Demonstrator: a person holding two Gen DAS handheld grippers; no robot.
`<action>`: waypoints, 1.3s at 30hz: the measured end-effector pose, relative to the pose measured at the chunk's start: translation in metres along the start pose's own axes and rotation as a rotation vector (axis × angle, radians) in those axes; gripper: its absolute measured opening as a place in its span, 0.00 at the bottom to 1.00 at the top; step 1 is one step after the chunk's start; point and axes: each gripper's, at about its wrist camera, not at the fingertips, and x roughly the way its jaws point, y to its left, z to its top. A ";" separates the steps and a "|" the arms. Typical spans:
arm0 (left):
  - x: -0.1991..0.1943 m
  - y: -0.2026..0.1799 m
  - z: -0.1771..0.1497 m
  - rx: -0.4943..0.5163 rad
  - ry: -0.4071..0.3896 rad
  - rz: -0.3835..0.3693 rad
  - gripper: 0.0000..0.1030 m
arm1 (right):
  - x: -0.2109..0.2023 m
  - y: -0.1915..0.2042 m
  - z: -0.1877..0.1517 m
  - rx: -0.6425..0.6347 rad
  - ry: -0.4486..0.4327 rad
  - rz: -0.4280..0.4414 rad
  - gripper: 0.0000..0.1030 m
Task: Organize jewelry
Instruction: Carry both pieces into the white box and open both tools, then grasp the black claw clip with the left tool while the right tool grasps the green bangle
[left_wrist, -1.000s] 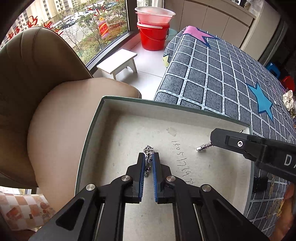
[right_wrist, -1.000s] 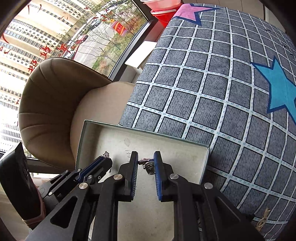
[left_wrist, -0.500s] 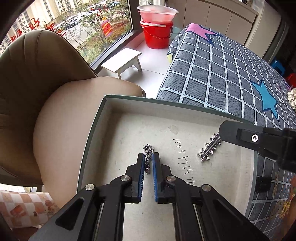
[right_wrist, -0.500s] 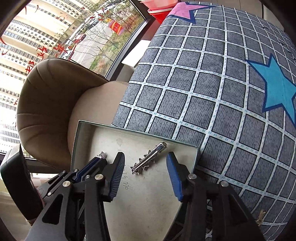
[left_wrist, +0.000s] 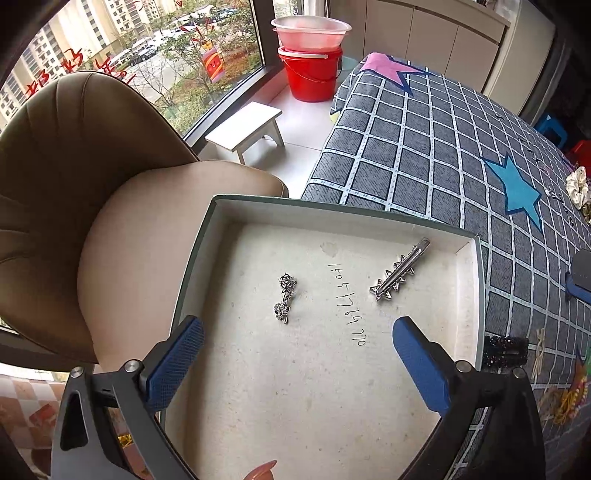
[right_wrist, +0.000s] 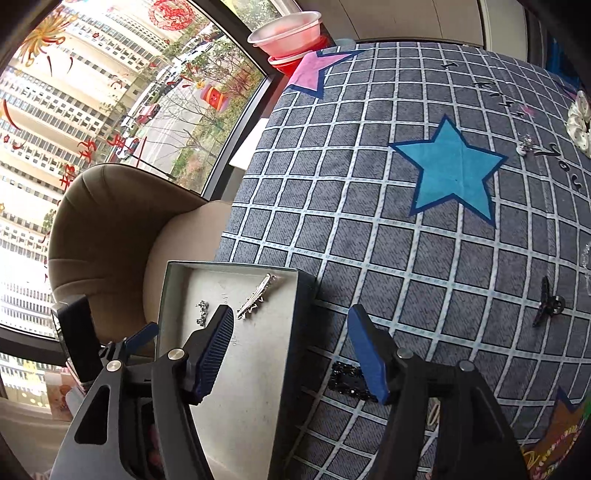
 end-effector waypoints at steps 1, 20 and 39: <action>-0.003 -0.003 -0.001 0.014 -0.003 0.008 1.00 | -0.006 -0.006 -0.003 0.015 -0.008 -0.006 0.79; -0.053 -0.133 -0.011 0.267 0.006 -0.122 1.00 | -0.089 -0.134 -0.070 0.253 -0.035 -0.242 1.00; -0.035 -0.269 -0.007 0.358 0.093 -0.194 1.00 | -0.141 -0.261 -0.125 0.478 -0.038 -0.415 1.00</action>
